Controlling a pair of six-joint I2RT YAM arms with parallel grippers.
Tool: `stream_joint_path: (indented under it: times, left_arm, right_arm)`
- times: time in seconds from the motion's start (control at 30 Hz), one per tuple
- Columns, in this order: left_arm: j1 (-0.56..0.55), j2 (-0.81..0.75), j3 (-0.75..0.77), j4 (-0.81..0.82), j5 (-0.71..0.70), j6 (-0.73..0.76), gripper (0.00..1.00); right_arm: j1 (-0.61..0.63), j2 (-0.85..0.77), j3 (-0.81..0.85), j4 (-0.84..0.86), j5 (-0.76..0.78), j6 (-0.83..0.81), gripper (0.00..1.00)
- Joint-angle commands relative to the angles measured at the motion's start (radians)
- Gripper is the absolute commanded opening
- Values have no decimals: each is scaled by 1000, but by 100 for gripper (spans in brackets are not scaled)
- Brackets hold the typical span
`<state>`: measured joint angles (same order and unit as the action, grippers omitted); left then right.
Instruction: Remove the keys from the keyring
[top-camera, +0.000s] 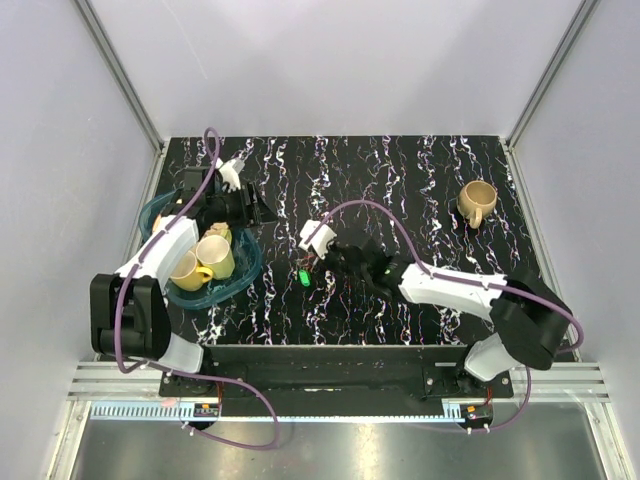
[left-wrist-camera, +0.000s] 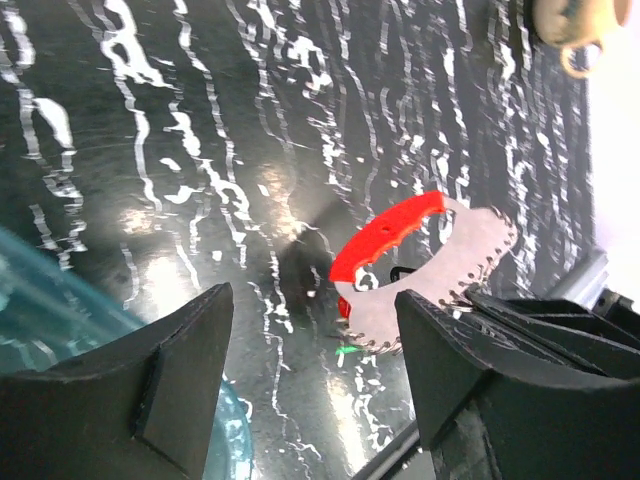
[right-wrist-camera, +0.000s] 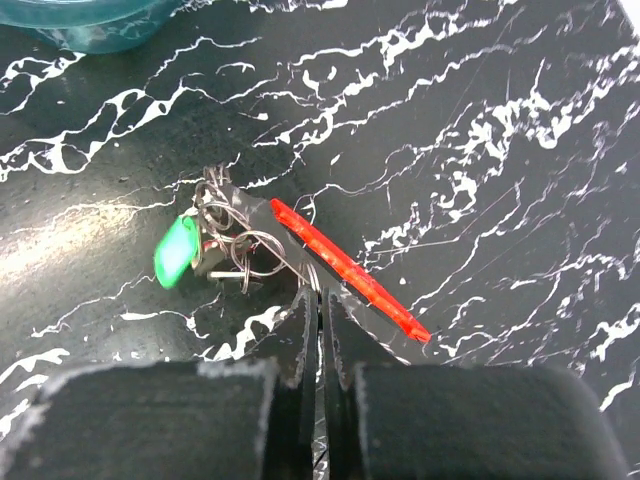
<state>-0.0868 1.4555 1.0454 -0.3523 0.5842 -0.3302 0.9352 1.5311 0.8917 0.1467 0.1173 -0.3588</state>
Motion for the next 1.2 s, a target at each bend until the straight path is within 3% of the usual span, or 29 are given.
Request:
stream_joint_path:
  times: [0.0,0.5,0.67,0.73,0.9,1.03,1.17]
  left_arm:
    - [-4,45,42,84,233,-18,69]
    - [-93,62,44,180,384,-202,70]
    - [-102,62,-13,294,382,-375,70]
    - [-108,63,-41,419,399,-496,71]
    - [-120,86,-163,928,471,-857,72]
    - [-139,130,-212,1116,486,-1056,72]
    - [-142,186,-269,1601,473,-1349,65]
  right_arm:
    - [1,-106,-30,163,-71,-143,0]
    - [2,-267,-137,441,-7,-238,0]
    - [1,-307,-142,458,-16,-243,0]
    - [1,-315,-145,462,-19,-240,0]
    - [1,-312,-145,481,-7,-241,0]
    - [1,-310,-140,488,-5,-241,0]
    - [1,-315,-165,496,-4,-232,0]
